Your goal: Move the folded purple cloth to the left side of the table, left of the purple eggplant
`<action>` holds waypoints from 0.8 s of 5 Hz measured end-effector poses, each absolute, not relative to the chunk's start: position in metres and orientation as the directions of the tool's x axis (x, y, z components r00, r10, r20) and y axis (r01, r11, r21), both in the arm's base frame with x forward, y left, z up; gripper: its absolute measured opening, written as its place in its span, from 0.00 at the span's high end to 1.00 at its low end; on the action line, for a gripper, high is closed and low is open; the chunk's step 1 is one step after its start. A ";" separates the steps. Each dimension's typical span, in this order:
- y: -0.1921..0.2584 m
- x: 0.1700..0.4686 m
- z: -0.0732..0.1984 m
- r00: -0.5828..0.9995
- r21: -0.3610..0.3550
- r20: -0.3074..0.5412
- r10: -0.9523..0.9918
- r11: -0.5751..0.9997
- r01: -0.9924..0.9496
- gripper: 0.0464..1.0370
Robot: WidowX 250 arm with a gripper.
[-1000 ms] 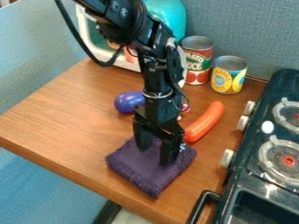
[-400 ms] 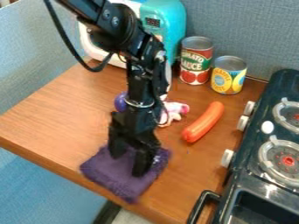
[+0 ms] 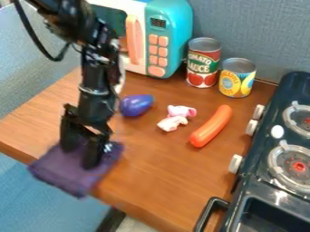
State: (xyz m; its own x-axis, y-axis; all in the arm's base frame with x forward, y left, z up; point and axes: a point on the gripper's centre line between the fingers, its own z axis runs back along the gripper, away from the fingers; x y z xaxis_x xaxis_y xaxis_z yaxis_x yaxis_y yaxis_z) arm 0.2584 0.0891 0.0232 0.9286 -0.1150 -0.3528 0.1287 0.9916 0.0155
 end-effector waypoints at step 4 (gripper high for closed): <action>0.139 0.278 0.029 0.902 0.048 -0.426 -0.072 0.994 0.102 0.04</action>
State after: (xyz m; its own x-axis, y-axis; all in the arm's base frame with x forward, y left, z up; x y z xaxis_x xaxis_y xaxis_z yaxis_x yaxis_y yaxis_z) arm 0.2780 0.1389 0.0289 0.9016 -0.0723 -0.4265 0.1024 0.9936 0.0480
